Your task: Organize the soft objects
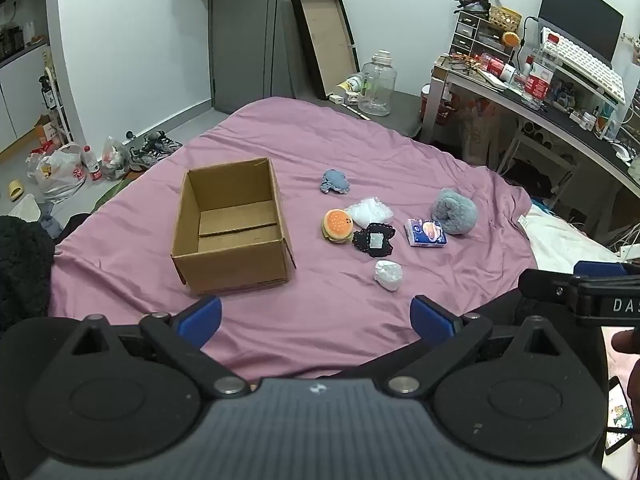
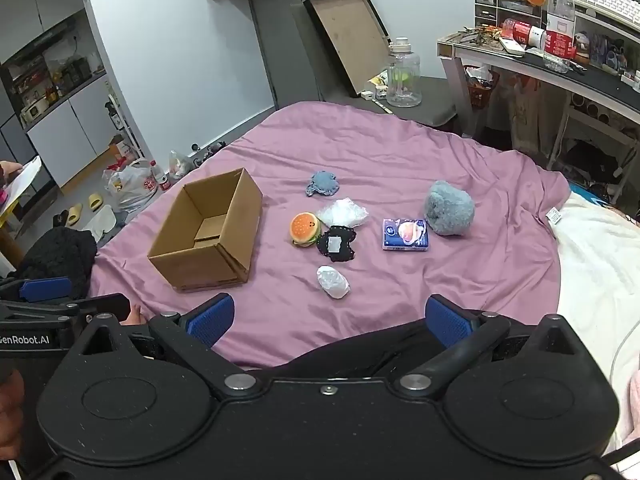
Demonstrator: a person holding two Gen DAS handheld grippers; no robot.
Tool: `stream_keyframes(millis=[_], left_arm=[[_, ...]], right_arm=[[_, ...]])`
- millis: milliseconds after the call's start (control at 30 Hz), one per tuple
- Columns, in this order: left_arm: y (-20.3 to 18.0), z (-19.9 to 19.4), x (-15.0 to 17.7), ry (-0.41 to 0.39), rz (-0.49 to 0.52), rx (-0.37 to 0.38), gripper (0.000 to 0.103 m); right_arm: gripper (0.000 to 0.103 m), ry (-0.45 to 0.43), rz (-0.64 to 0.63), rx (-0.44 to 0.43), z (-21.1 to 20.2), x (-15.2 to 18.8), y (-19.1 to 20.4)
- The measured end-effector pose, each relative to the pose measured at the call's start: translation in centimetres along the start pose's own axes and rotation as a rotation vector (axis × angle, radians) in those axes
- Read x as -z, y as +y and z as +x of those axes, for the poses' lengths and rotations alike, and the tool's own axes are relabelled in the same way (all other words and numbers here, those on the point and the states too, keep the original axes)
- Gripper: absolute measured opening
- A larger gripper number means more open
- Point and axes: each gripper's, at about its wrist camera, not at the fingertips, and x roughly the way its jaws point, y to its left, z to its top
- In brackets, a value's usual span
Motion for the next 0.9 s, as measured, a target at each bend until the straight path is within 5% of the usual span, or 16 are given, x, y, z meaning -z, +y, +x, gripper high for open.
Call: stream_keyframes(millis=[900], left_arm=[[-0.5,-0.8,-0.3,-0.009,0.013,-0.012,0.100]], right_arm=[[0.103,-0.026,0.001,0.021,-0.9,0.0,-0.1]])
